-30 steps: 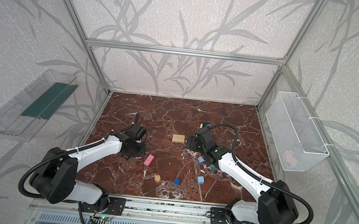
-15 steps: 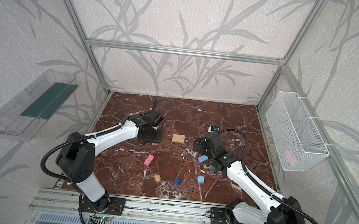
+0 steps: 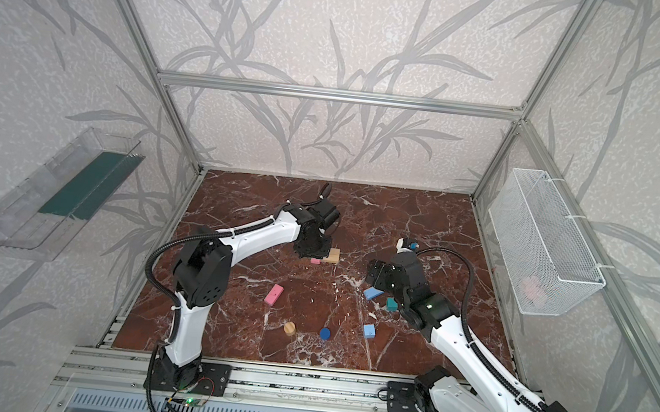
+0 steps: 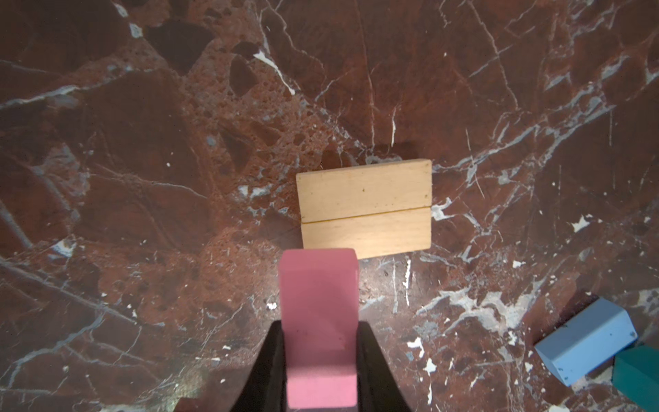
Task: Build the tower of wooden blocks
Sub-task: 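Lift the pink block with the left gripper and carry it over the wood bars, then lower the pink block crosswise onto the wood bars with the left gripper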
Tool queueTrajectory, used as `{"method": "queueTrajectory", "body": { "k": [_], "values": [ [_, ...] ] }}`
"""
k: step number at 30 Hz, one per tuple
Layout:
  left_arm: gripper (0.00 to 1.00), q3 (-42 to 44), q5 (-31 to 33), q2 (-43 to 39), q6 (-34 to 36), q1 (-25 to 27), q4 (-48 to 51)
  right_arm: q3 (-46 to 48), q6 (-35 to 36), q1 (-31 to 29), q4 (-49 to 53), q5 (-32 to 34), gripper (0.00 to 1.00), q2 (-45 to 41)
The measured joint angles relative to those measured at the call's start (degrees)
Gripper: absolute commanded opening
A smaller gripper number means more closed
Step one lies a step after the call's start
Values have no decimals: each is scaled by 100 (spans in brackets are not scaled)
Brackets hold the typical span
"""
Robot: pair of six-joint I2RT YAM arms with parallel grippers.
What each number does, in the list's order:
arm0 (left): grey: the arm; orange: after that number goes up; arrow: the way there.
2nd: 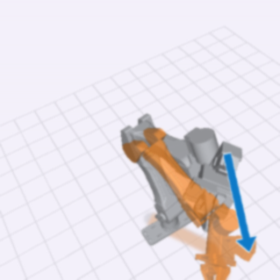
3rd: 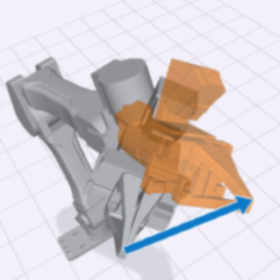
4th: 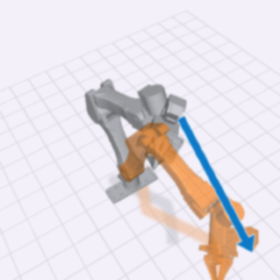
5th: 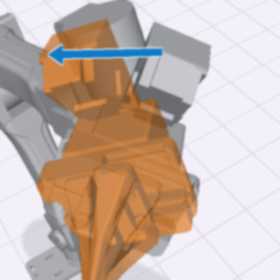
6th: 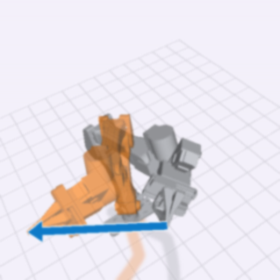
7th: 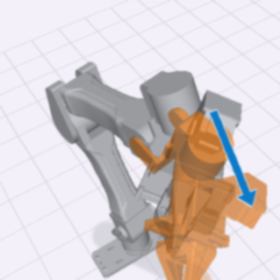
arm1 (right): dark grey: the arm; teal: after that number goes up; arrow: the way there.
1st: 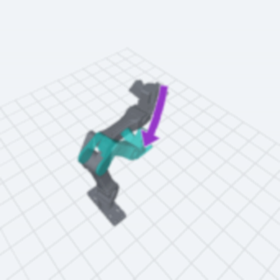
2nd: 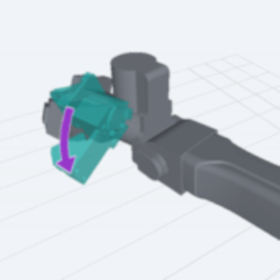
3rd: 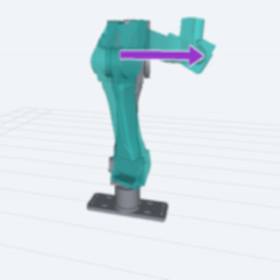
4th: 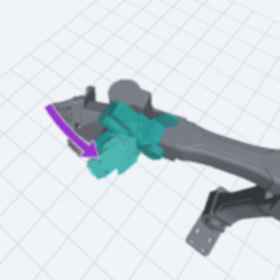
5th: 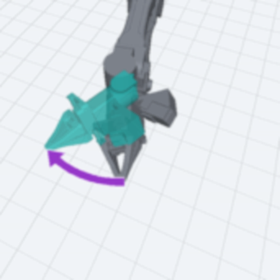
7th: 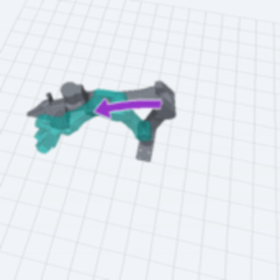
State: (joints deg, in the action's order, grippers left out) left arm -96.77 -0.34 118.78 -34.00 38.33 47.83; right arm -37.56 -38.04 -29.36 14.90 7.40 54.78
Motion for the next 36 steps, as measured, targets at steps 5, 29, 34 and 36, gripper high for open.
{"method": "queueTrajectory", "body": {
  "k": [5,29,34,36],
  "values": [
    [0,-258,33,203,-138,31,103,20,0,61,-2,-9,83,-48],
    [0,-1080,245,901,-223,170,308,122,-4,212,-2,-164,82,-55],
    [2,-1196,286,992,-223,173,352,133,-4,249,-2,-184,82,-142],
    [5,-1196,315,992,-223,173,361,133,-4,256,-2,-190,82,-164]
  ]
}}
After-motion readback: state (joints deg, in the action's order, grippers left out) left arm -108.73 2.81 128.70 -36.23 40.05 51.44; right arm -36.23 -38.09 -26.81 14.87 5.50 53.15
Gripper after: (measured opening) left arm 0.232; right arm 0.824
